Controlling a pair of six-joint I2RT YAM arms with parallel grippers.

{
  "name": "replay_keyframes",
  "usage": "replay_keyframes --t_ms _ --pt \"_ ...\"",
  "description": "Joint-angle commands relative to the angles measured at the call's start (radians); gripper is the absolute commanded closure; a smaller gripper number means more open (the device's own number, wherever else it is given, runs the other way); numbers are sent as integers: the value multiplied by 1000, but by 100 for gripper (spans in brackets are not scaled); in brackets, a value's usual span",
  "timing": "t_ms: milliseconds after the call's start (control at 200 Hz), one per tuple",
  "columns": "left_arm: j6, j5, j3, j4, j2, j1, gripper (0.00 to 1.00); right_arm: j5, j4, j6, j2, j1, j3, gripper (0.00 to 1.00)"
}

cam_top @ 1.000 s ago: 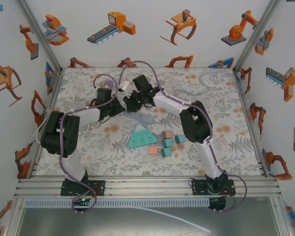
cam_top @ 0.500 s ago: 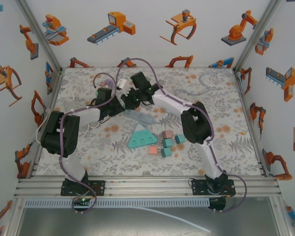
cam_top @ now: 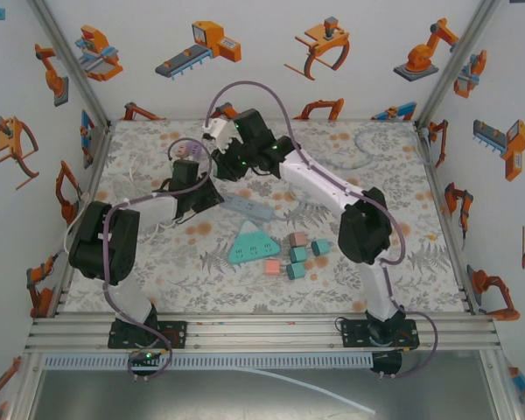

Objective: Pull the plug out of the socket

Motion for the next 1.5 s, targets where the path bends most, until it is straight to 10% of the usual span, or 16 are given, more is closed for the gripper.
replay_keyframes --t_ms 0,330,661,921,1497 --pt "79 42 -53 -166 -63 -9 55 63 161 266 -192 -43 -123 100" --pt "231 268 -51 -170 -487 -42 48 -54 601 981 -689 -466 -865 100" --pt "447 479 -53 -312 -890 -148 28 -131 587 1049 -850 -686 -1289 98" --pt "506 278 -108 -432 -1040 -163 0 -208 711 1043 -669 -669 -1372 97" --pt "364 -179 -69 -506 -917 -39 3 -82 613 958 -576 -633 -1387 54"
